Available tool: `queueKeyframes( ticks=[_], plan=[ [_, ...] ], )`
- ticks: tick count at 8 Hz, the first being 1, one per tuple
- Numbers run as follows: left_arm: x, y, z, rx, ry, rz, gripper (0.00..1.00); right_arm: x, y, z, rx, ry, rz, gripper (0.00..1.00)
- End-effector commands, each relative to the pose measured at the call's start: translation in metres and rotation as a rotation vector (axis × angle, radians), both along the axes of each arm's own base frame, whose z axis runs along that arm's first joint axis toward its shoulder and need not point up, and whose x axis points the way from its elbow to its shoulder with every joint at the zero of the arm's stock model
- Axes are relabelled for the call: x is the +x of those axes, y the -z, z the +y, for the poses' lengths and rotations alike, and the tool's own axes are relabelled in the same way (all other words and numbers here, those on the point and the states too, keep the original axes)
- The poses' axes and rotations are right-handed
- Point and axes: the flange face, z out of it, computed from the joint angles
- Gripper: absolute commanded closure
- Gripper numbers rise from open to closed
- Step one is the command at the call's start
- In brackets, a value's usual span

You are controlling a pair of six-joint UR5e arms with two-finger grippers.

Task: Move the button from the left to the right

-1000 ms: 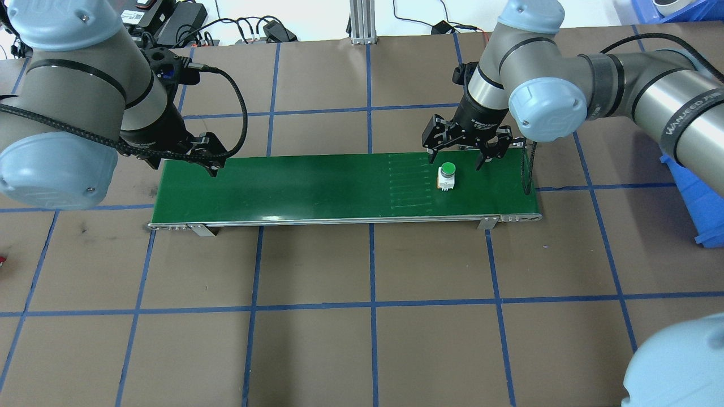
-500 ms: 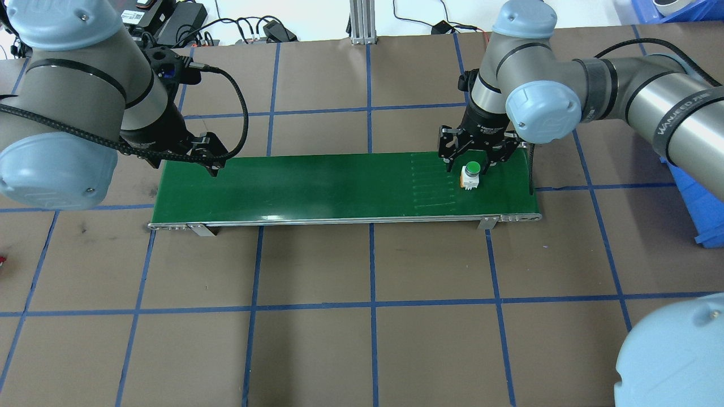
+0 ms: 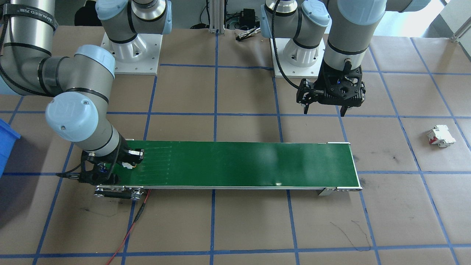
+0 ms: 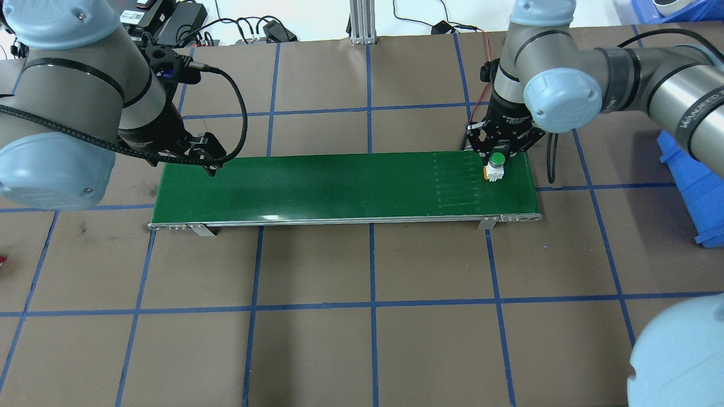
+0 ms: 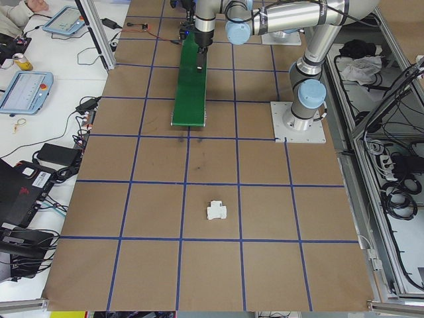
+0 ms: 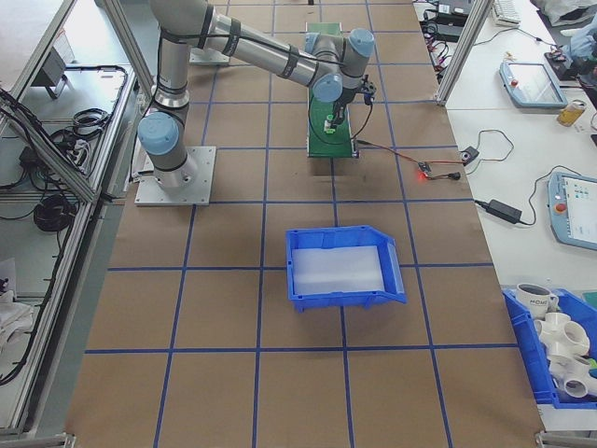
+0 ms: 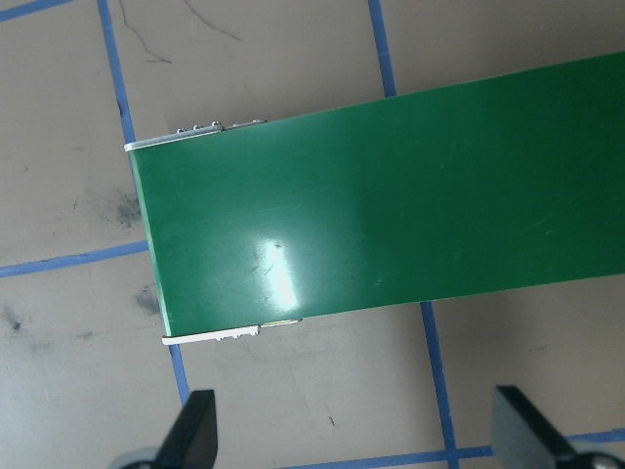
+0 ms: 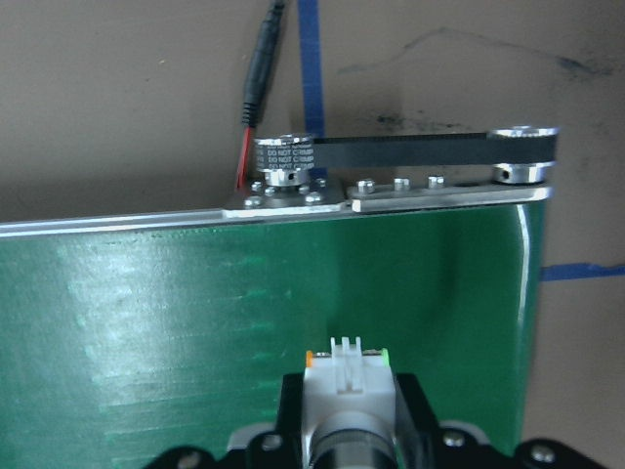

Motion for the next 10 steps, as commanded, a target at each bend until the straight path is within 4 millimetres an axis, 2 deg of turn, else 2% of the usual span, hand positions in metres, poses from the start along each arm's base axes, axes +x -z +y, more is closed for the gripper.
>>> queueKeyframes(
  ticks=[1, 3, 5, 6, 7, 8, 9, 10],
  plan=[
    [0.0, 0.0, 0.0, 0.003, 0.021, -0.002, 0.0, -0.06, -0.053, -0.013, -0.034, 0.048, -0.005, 1.0],
    [0.0, 0.0, 0.0, 0.003, 0.022, -0.002, 0.0, -0.139, -0.08, -0.005, -0.026, 0.026, -0.017, 1.0],
    [0.0, 0.0, 0.0, 0.001, 0.022, -0.003, 0.0, -0.23, -0.122, 0.03, -0.036, -0.069, 0.002, 1.0],
    [-0.001, -0.001, -0.002, -0.011, 0.024, -0.002, 0.0, -0.276, -0.128, 0.046, -0.017, -0.122, 0.013, 1.0],
    [-0.001, -0.002, -0.002, -0.017, 0.023, -0.002, 0.0, -0.323, -0.131, 0.061, -0.02, -0.172, 0.008, 1.0],
    [-0.001, -0.004, 0.0, -0.022, 0.024, -0.002, 0.0, -0.38, -0.135, 0.077, -0.053, -0.266, 0.041, 1.0],
    [-0.001, -0.004, -0.001, -0.024, 0.024, -0.002, 0.0, -0.417, -0.128, 0.086, -0.062, -0.312, 0.049, 1.0],
    [-0.002, -0.006, -0.001, -0.032, 0.027, -0.002, 0.0, -0.444, -0.1, 0.076, -0.067, -0.372, 0.055, 1.0]
  ],
)
